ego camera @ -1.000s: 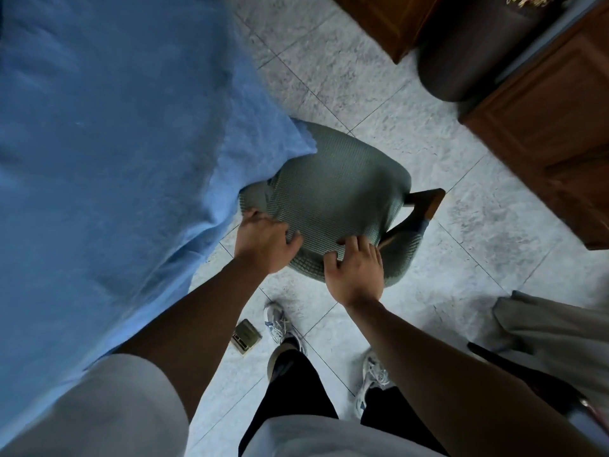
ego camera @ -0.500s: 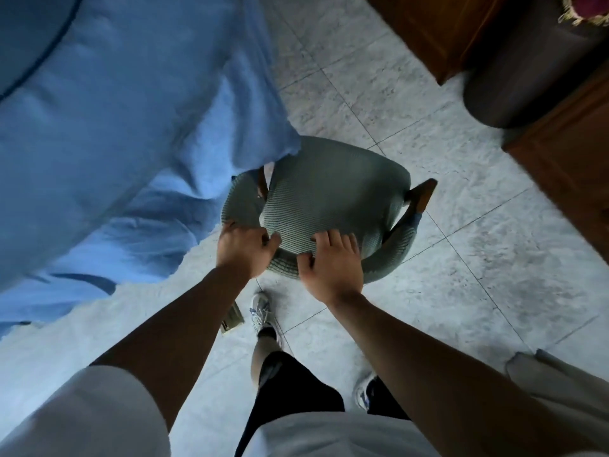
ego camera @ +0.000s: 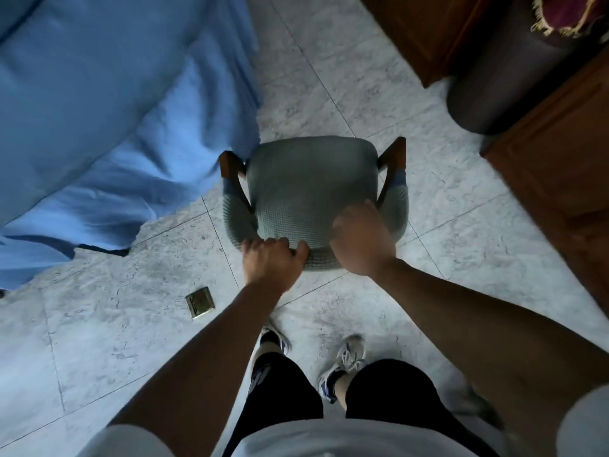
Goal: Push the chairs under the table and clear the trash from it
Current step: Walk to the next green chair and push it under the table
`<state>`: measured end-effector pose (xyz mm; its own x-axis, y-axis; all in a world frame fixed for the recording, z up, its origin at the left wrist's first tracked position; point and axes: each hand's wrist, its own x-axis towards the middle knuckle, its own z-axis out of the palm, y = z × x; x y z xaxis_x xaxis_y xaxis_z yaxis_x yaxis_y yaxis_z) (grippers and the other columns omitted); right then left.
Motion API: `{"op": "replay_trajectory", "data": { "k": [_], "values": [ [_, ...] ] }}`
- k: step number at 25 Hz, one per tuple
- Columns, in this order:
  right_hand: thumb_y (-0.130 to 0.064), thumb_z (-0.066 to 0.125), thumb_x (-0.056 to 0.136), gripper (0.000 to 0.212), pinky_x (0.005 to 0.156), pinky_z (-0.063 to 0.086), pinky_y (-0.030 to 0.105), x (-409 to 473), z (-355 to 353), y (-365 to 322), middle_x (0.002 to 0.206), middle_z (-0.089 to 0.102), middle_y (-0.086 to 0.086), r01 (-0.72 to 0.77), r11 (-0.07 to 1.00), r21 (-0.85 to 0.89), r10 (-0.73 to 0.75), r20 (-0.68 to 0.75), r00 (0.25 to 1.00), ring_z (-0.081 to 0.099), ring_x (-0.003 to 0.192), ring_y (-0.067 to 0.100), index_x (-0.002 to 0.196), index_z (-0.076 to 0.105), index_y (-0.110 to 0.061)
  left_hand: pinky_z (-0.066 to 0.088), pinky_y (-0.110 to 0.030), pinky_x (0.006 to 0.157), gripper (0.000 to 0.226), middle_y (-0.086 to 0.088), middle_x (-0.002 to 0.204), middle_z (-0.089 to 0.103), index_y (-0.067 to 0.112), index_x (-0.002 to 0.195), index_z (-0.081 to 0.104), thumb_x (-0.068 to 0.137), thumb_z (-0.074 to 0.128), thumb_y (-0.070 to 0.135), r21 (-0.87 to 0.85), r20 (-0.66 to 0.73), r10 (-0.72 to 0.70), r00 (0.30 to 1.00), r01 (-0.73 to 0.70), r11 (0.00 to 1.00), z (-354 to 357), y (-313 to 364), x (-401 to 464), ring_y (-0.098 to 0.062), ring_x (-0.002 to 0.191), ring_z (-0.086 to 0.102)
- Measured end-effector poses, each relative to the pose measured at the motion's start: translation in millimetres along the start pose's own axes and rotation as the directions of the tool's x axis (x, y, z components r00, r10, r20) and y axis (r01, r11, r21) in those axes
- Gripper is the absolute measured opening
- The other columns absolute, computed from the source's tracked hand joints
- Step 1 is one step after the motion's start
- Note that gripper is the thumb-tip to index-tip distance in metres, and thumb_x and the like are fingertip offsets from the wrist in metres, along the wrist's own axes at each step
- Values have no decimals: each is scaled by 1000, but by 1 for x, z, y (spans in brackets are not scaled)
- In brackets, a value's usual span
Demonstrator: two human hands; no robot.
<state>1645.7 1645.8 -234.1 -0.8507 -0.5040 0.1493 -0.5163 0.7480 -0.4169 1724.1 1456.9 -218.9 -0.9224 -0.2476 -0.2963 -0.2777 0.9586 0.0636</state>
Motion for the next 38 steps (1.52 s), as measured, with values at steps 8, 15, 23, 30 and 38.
{"op": "replay_trajectory", "data": {
  "k": [8,15,23,30,38],
  "values": [
    [-36,52,82,33,118,34,55,36,-15,46,97,63,7,75,996,40,-76,16,997,62,96,29,97,68,-12,20,-51,123,76,-2,167,28,32,160,21,96,19,73,-121,293,290,911,-266,956,-17,13,72,-25,151,28],
    [-32,53,81,32,119,35,50,78,-14,74,93,67,9,186,982,44,-185,-31,982,65,88,28,94,70,-8,37,-45,116,79,4,161,40,39,156,28,88,28,79,-236,187,154,970,-108,966,-27,26,97,-24,145,41],
    [-27,56,82,31,116,37,53,133,-18,106,94,63,10,297,952,76,-288,-107,952,62,92,29,100,70,-6,39,-46,109,64,9,160,41,42,154,33,96,39,68,-258,152,61,986,-20,966,-45,47,134,-23,142,44],
    [-26,55,85,31,115,36,57,190,-23,142,97,65,10,368,926,88,-364,-54,930,63,94,28,103,71,-6,39,-44,110,65,12,160,40,42,154,33,95,41,68,-272,131,-46,990,81,959,-58,71,179,-20,143,42],
    [-28,54,84,33,116,31,63,238,-38,182,103,65,10,458,885,80,-461,18,887,62,103,28,103,69,-6,36,-43,113,66,13,160,40,41,154,35,94,43,69,-306,122,-145,982,176,936,-67,109,211,-19,144,42]
  ]
}}
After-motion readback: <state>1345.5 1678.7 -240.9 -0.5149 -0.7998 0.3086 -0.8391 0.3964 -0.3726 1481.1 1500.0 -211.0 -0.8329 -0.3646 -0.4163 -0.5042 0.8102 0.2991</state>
